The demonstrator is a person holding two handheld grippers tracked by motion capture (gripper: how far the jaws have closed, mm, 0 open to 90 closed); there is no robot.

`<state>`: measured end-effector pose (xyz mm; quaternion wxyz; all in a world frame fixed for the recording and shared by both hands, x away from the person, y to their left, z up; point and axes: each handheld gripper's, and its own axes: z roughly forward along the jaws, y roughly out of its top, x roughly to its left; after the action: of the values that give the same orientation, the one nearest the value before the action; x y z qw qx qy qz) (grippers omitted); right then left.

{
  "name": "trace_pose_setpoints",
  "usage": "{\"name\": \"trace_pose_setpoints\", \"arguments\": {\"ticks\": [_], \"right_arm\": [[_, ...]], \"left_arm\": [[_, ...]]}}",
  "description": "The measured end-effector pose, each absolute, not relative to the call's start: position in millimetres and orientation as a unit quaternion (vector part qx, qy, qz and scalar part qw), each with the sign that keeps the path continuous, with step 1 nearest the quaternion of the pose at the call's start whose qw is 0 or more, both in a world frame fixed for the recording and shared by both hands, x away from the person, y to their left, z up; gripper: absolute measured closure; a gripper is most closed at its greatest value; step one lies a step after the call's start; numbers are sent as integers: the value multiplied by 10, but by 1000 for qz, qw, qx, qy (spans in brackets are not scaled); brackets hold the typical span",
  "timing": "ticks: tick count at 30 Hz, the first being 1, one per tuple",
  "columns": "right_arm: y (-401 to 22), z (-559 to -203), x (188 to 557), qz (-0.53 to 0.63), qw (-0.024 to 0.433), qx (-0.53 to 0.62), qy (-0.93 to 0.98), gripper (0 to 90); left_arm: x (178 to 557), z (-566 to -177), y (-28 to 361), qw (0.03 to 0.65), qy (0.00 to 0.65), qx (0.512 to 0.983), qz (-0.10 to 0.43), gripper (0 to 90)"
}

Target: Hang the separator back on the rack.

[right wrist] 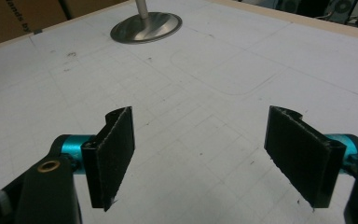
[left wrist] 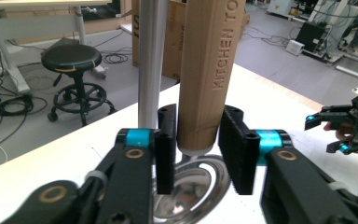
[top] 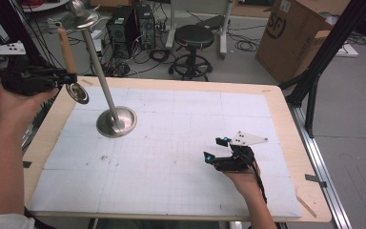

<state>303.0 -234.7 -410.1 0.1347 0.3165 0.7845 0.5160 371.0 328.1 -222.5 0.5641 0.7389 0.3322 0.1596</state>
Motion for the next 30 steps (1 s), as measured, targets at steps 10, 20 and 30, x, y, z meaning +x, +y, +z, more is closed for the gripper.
{"name": "trace_pose_setpoints", "arguments": {"ticks": [10, 20, 30], "right_arm": [[-2338, -4099, 3023, 515, 137, 315, 785, 234], [-2331, -4095, 3018, 515, 138, 314, 786, 234], [-2329, -4097, 3023, 515, 139, 312, 786, 234]], "left_arm": [[3590, -2250, 3373, 569, 337, 733, 160, 442], [3399, -2254, 3325, 570, 314, 743, 157, 324], [3233, -2216, 3179, 575, 280, 753, 154, 235]]}}
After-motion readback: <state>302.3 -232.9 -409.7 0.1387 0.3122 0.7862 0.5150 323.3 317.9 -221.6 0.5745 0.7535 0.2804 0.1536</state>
